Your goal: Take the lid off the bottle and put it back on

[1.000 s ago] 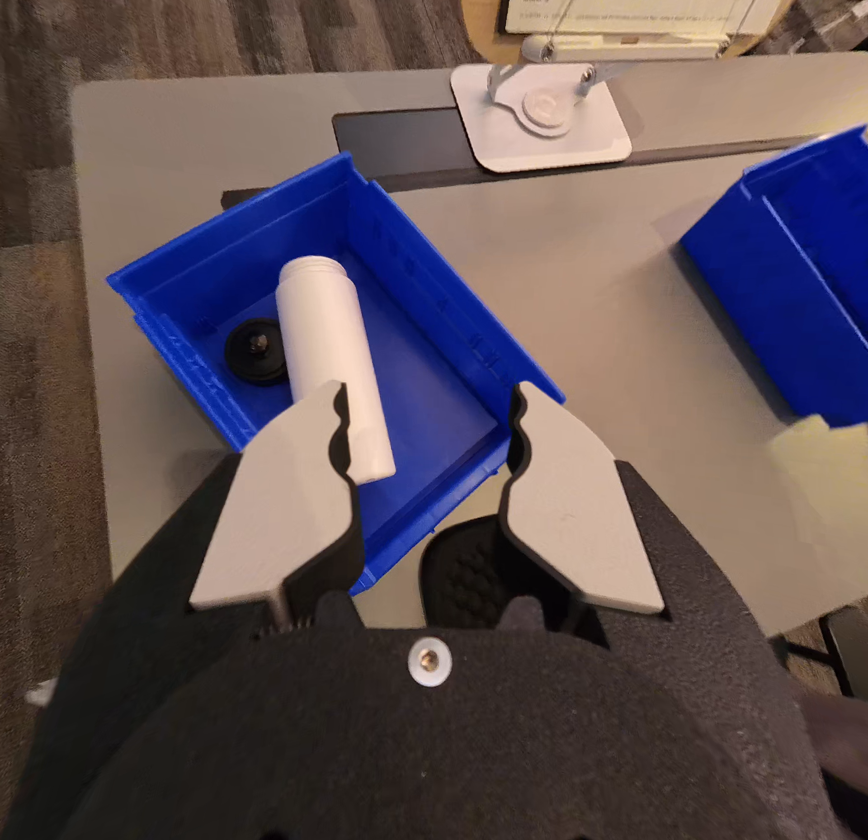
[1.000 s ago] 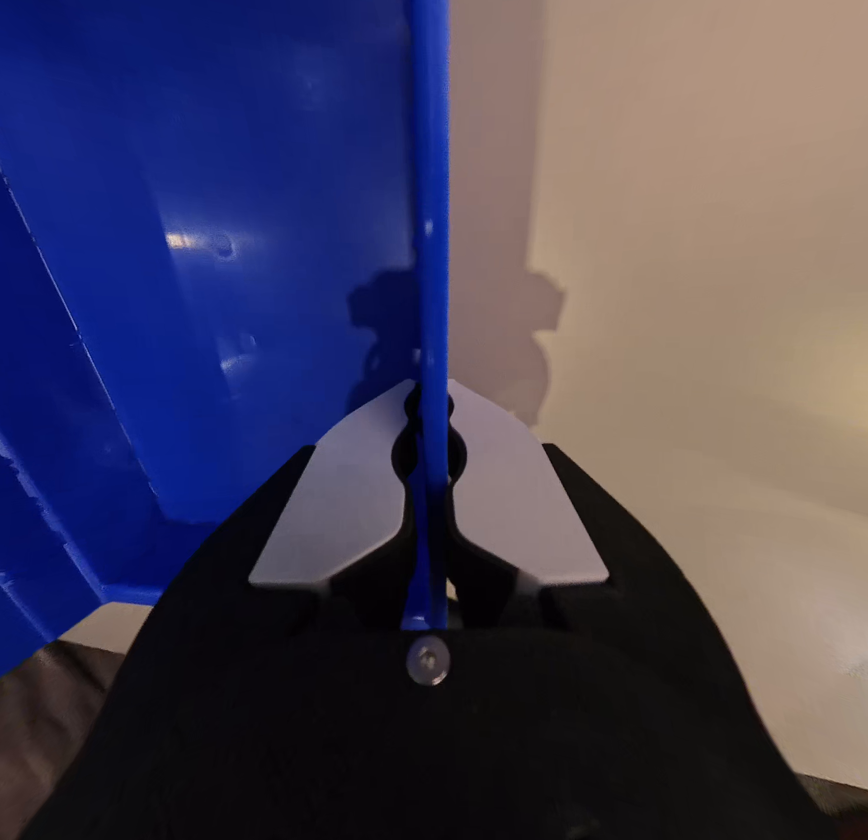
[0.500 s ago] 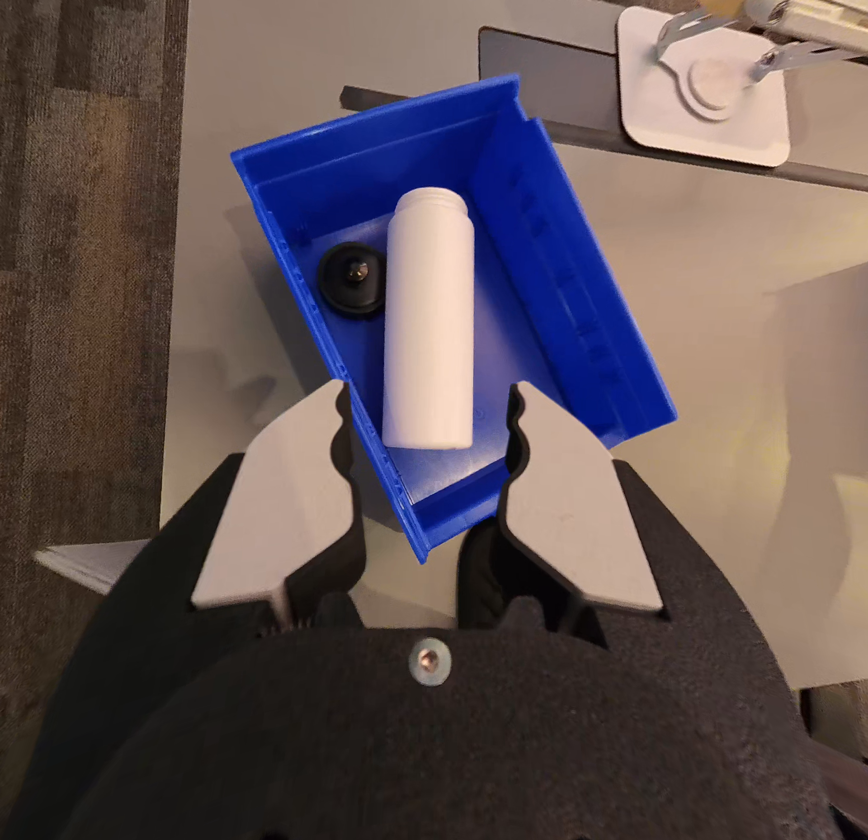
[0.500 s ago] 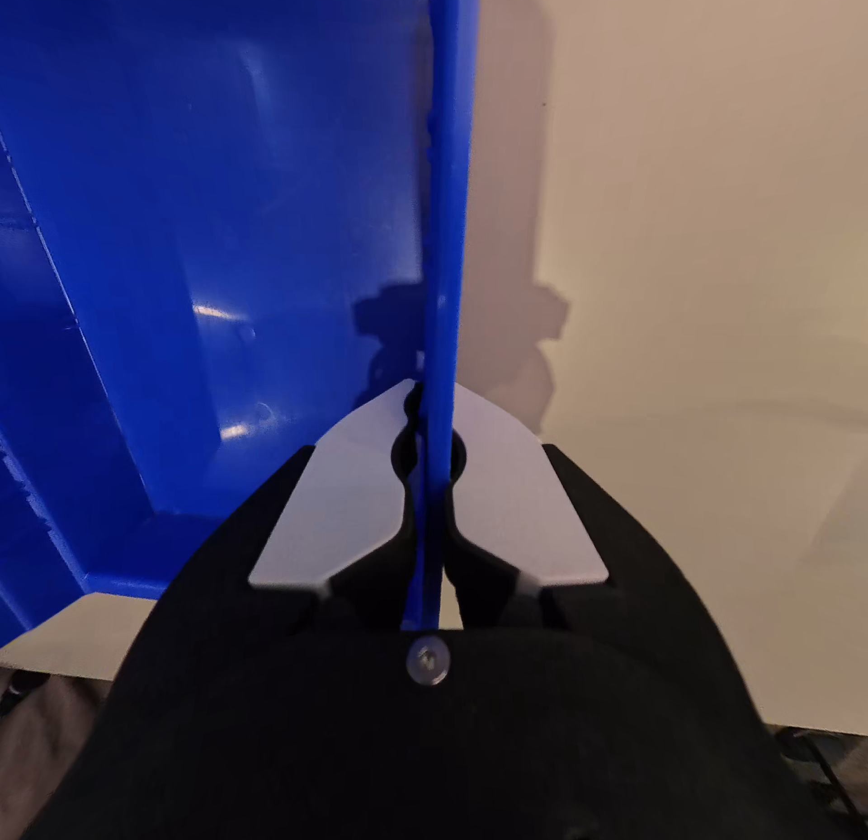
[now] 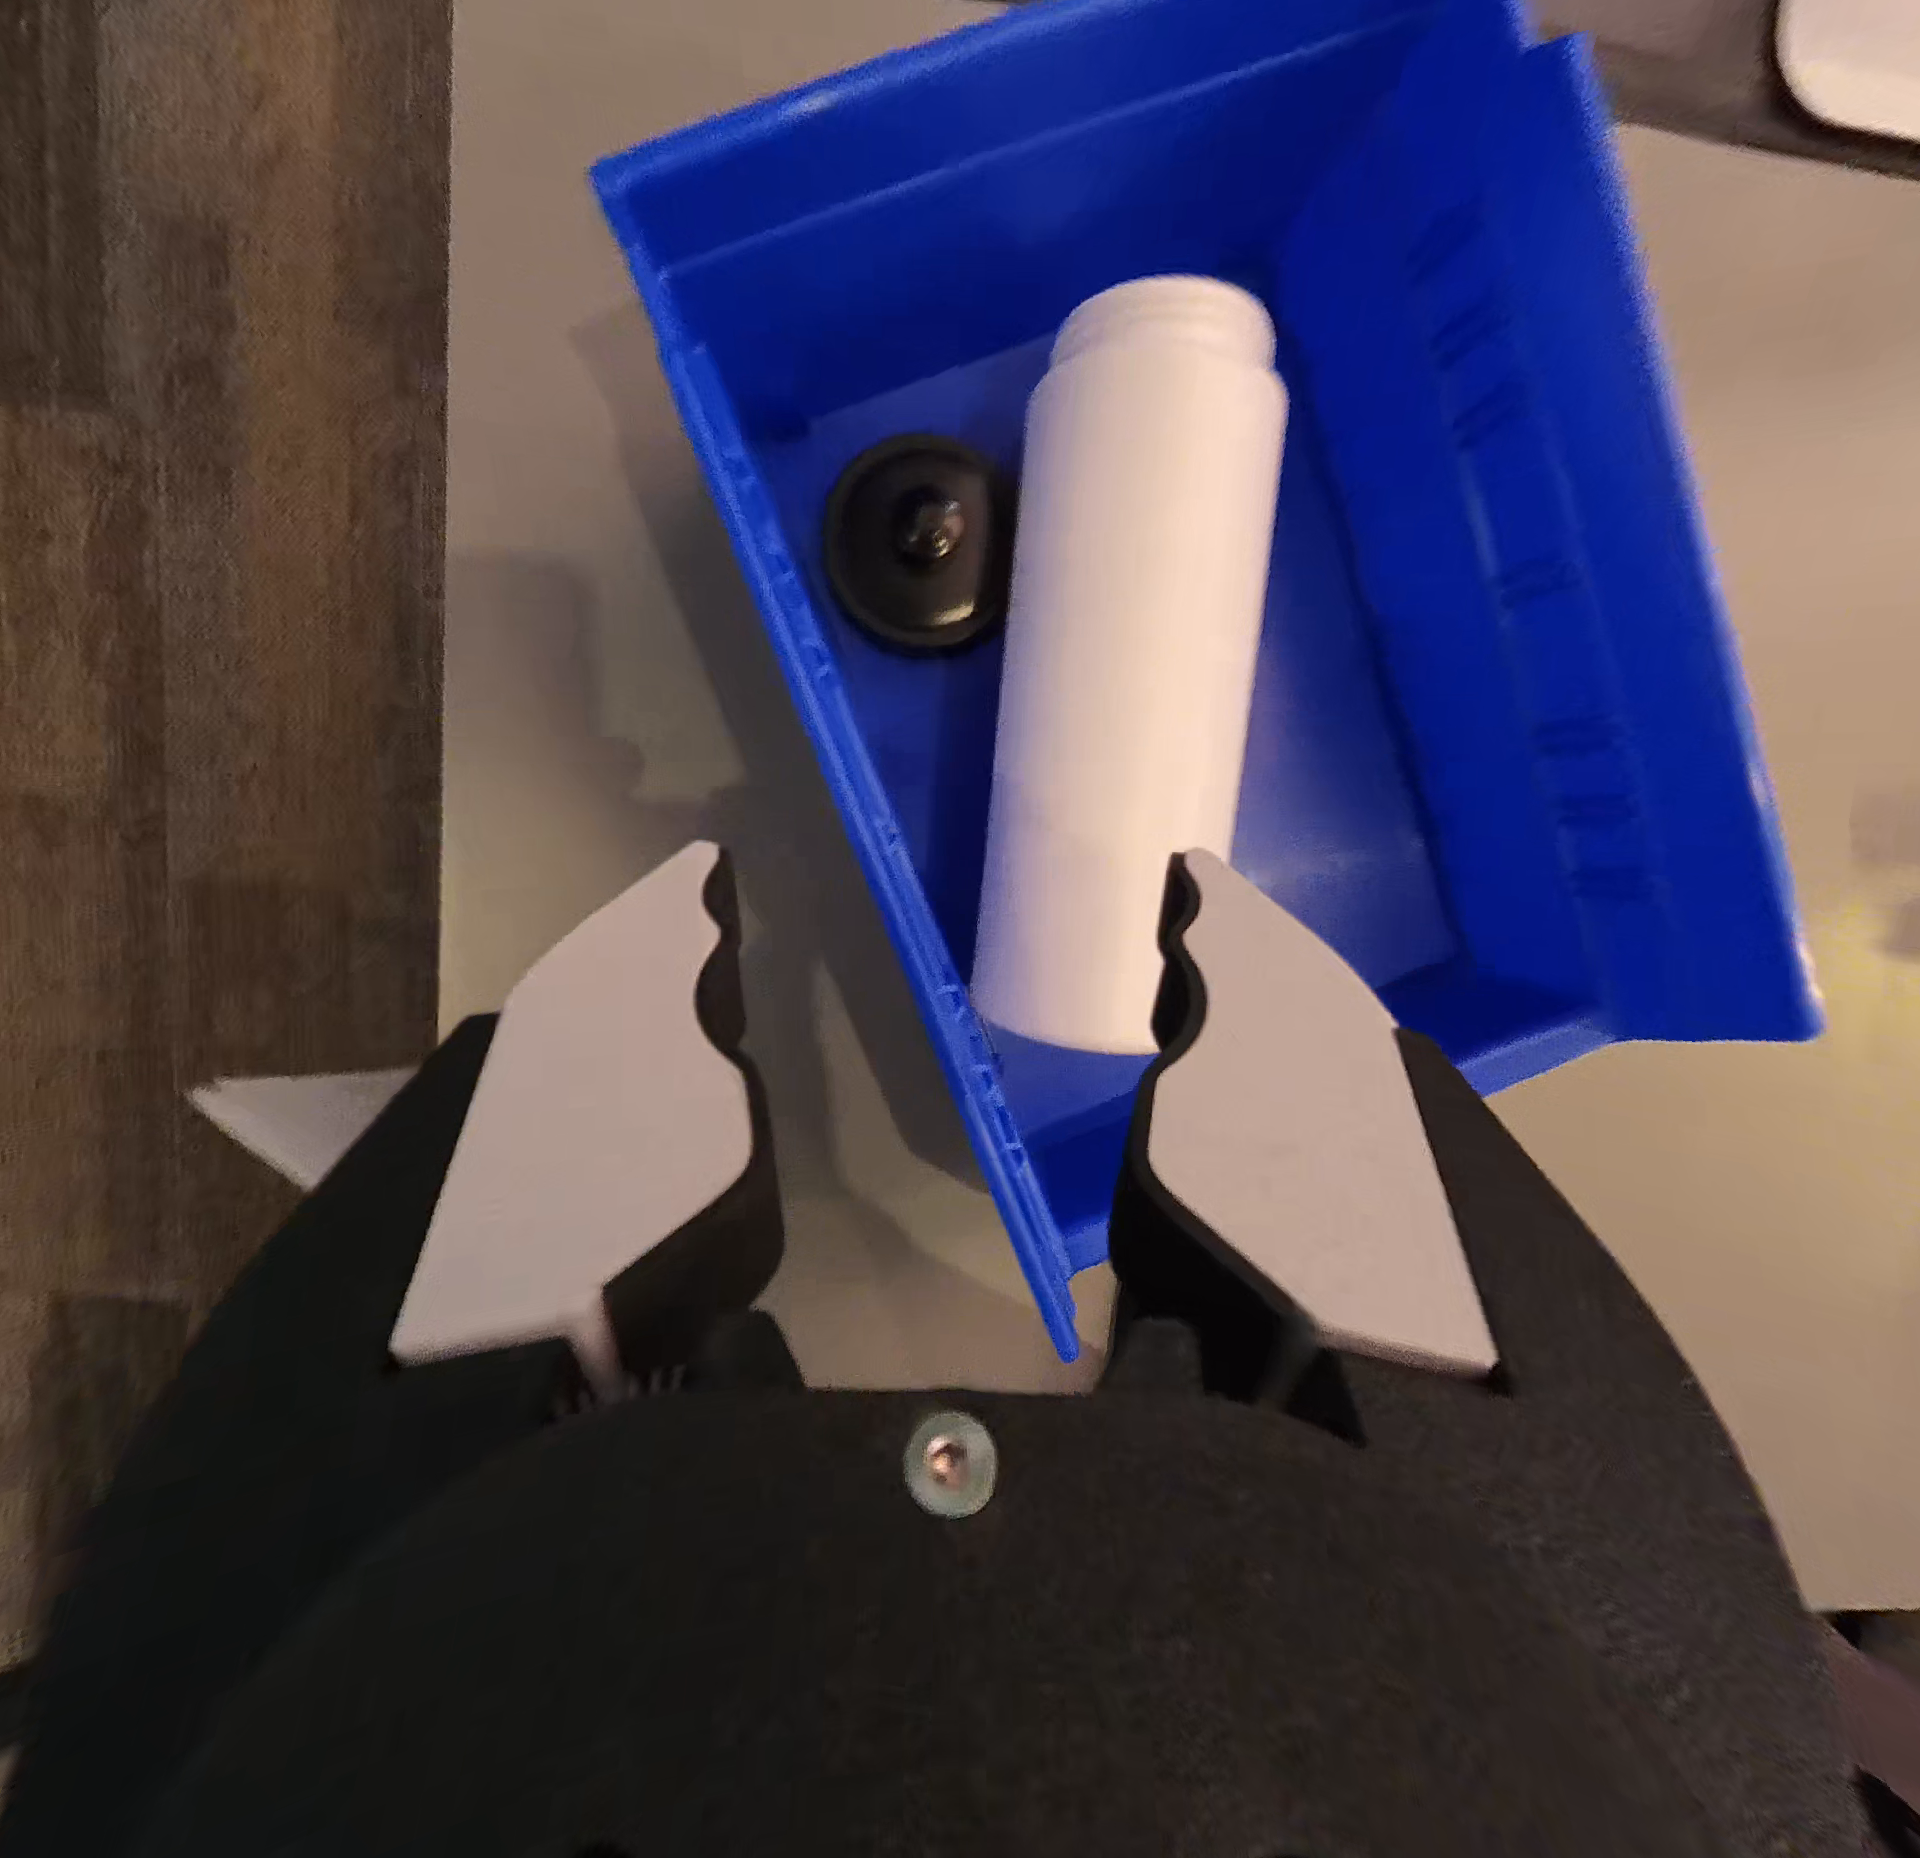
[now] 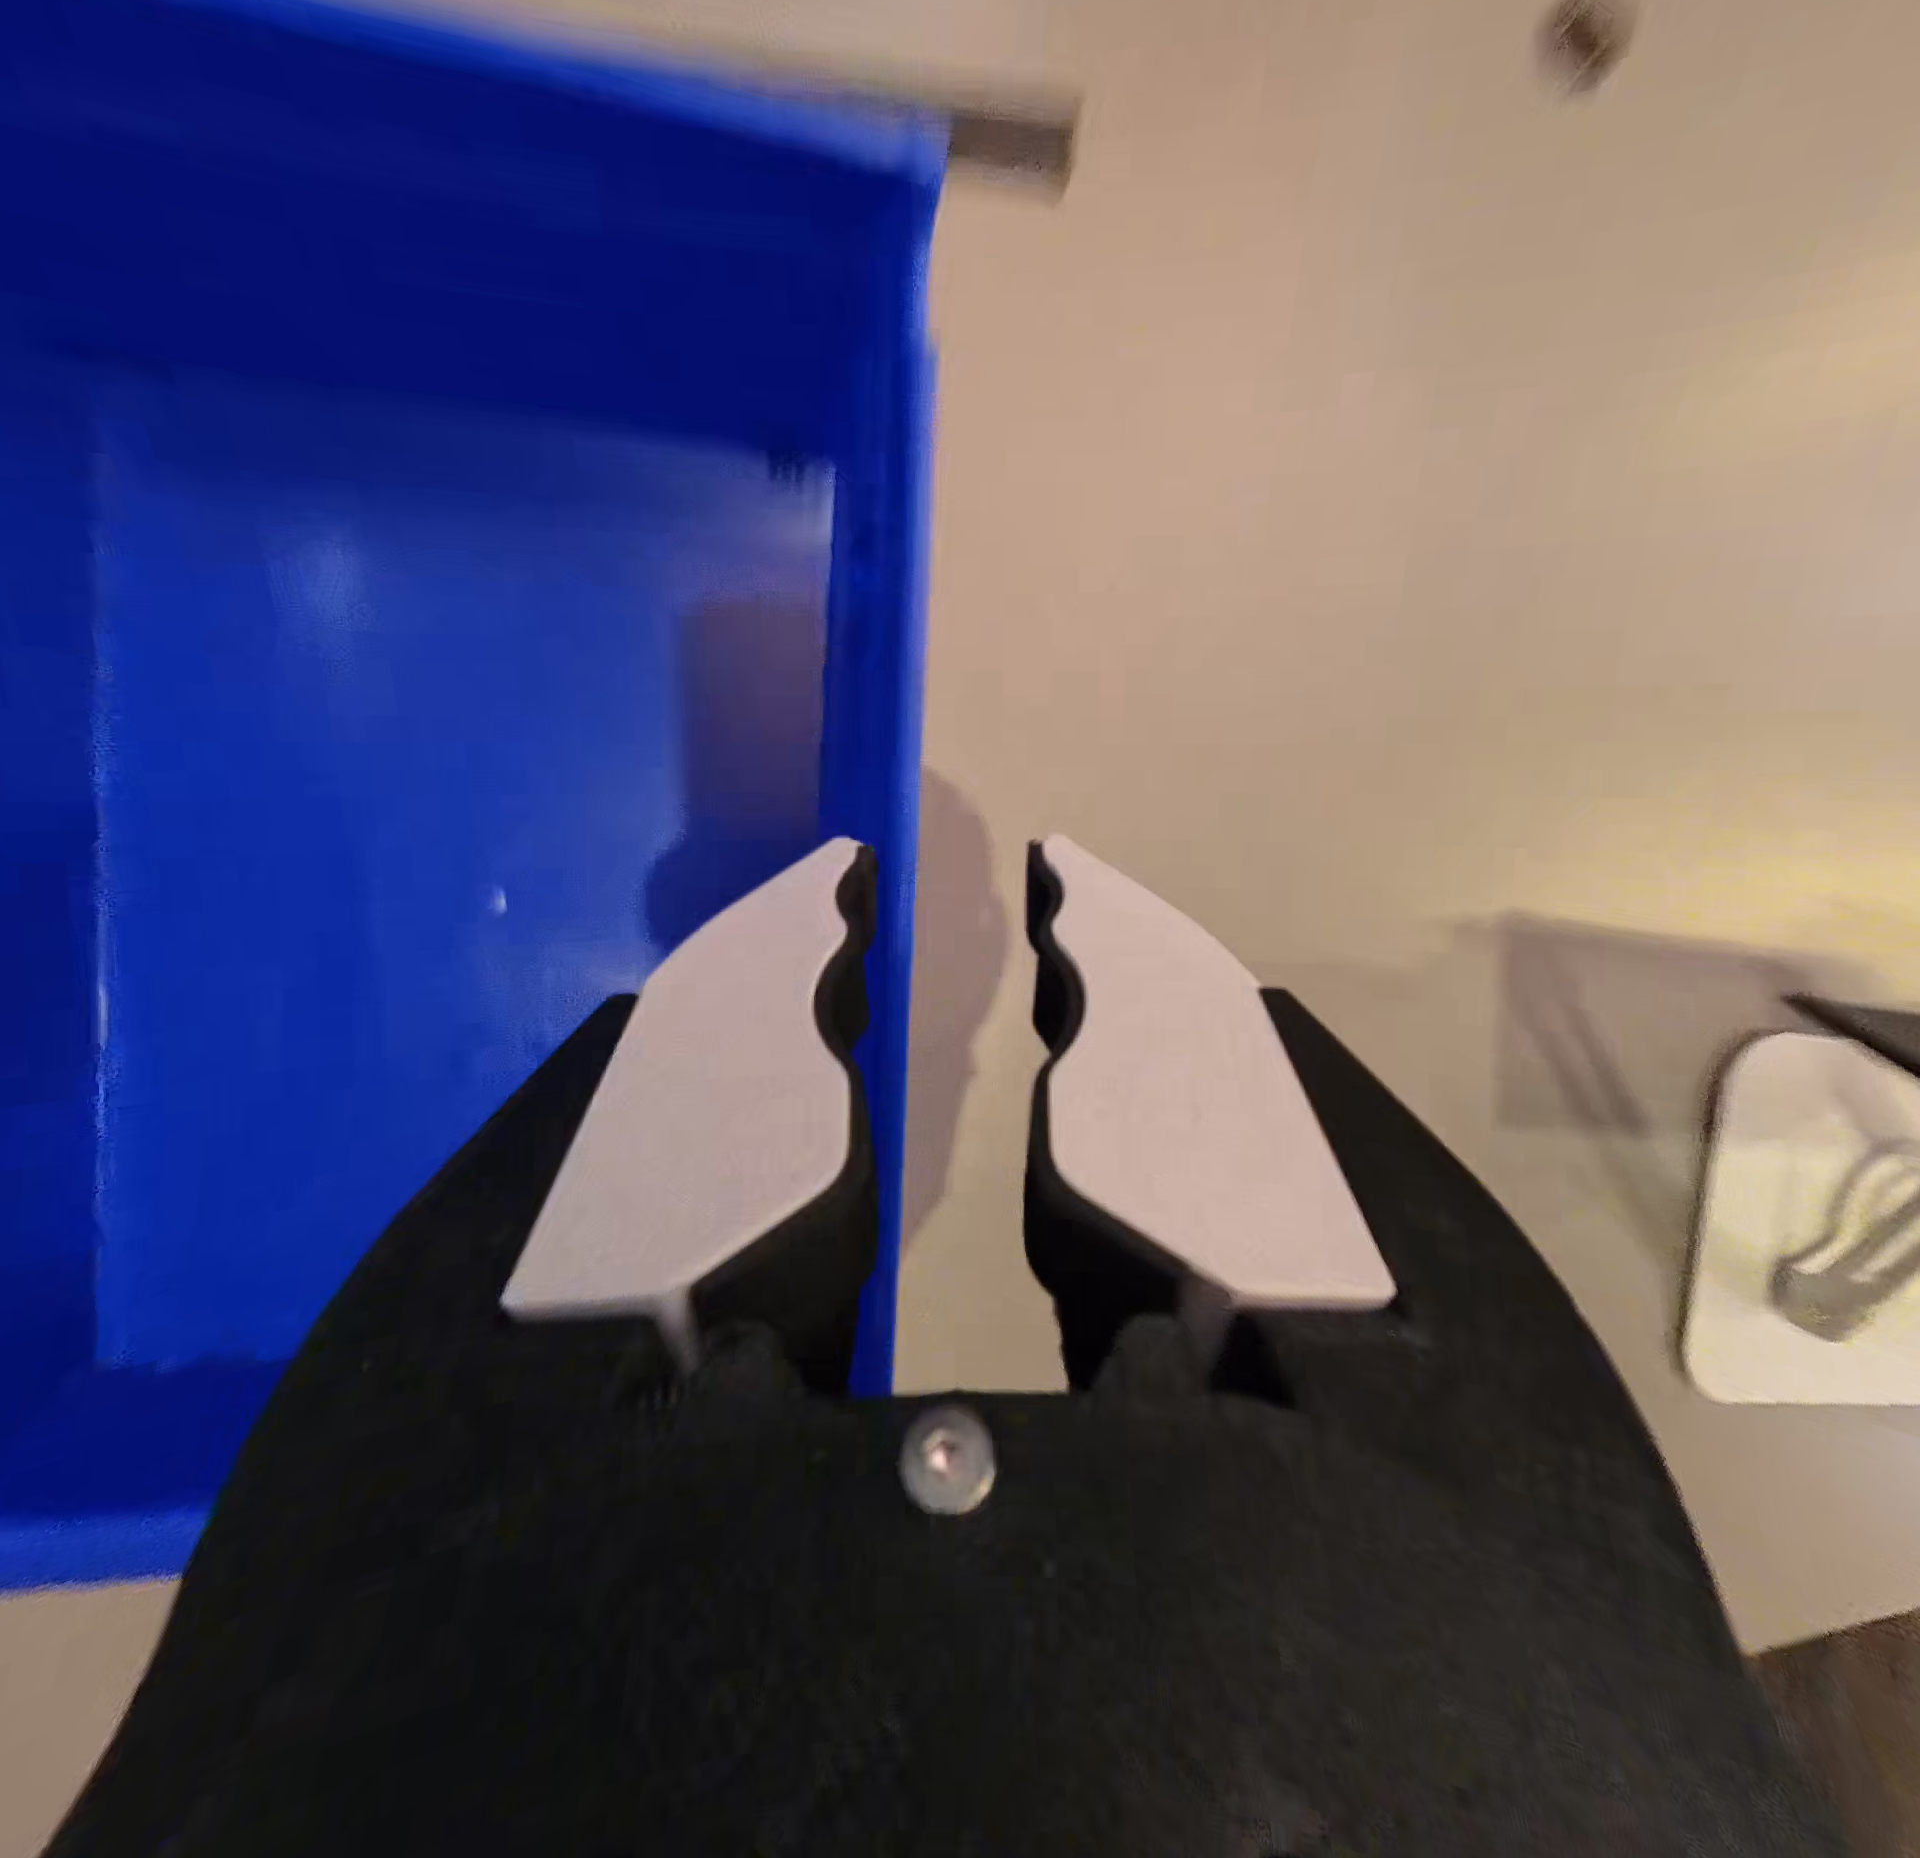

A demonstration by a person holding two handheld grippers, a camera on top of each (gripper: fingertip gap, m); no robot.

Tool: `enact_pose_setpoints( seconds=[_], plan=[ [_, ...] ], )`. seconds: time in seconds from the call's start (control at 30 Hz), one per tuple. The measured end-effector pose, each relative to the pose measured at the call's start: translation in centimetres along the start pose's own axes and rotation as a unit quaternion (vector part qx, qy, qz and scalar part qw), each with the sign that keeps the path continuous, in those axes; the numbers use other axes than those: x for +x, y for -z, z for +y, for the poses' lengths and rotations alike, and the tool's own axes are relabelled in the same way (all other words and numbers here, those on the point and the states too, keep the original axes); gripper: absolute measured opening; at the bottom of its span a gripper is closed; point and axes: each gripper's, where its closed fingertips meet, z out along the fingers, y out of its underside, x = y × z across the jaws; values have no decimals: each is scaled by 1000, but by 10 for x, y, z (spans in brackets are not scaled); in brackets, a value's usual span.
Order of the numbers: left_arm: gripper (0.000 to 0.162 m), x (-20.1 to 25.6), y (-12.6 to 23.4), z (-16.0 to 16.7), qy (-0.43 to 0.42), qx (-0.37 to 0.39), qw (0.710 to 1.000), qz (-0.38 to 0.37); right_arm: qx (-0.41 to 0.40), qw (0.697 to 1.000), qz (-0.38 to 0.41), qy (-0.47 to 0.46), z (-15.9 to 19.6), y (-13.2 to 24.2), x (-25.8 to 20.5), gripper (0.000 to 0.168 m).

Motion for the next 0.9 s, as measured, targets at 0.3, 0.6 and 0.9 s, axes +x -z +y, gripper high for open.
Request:
enact_pose_setpoints(
  seconds=[0.3,0.6,0.9],
  plan=[
    [69,-12,-31,23,38,-81,996,-6,284,945,-163,15,-87,137,-86,41],
    [64,-12,-59,54,32,-190,981,-24,263,939,-215,61,-81,120,-132,42],
    [20,-13,-83,47,-75,-213,973,-40,249,937,-233,77,-77,115,-154,42]
  ],
)
